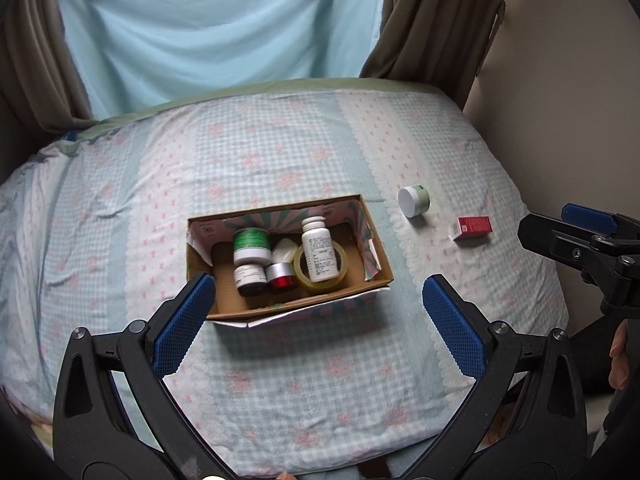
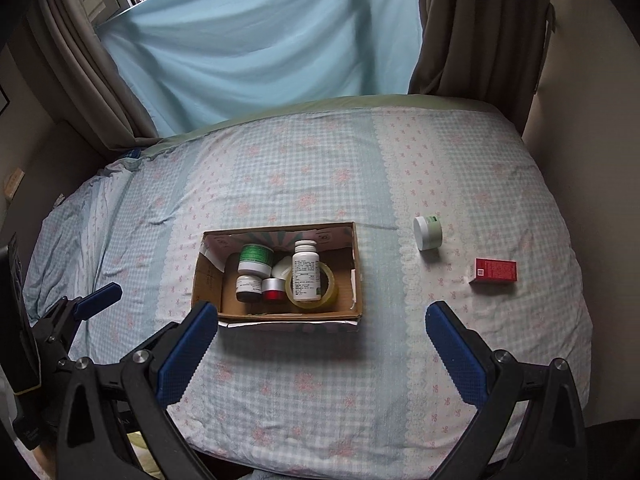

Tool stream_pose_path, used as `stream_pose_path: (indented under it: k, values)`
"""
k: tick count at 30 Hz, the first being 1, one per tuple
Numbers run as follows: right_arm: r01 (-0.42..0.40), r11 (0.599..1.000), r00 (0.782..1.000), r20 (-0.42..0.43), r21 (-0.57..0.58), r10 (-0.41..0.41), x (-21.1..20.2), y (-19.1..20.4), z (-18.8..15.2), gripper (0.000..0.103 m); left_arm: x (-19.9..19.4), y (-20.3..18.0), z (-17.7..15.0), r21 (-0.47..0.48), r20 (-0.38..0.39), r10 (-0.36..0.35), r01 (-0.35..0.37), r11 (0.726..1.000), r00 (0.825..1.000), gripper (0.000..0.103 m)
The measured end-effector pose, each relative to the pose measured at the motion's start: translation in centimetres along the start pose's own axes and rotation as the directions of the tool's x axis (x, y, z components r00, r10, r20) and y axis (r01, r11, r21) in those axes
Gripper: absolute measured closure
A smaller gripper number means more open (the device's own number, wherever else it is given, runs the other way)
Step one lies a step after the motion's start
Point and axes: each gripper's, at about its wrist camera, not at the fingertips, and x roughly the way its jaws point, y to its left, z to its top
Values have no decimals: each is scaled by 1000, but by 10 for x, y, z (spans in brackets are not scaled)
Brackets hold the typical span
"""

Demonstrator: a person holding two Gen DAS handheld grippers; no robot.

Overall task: Organize rigid objects
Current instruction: 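Lift both tools out of the box toward the green jar and red box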

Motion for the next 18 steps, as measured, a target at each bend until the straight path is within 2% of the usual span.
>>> stream_pose_path:
  k: [5, 9, 13, 16, 18]
  values:
    - [17, 1000, 999, 32, -9, -17, -14, -61, 3, 0, 11, -51, 17, -23, 31, 4, -3, 1000, 1000, 0]
    - [21, 997, 999, 25, -76, -19, -12, -113, 13, 0, 30, -95, 31, -70, 28, 53, -51, 996, 998, 0]
    - [-8, 991, 1000, 10, -133, 9, -1, -168, 28, 0, 56, -136, 47, -104, 24, 82, -79, 991, 996, 0]
    - [2, 976, 1000, -7, -217, -3, 15, -199, 37, 0, 80, -161, 58, -141, 8, 61, -59, 988, 998, 0]
    - [-26, 963, 1000, -16, -270, 22, 27, -217, 42, 0, 99, -175, 63, -155, -4, 47, -47, 987, 999, 0]
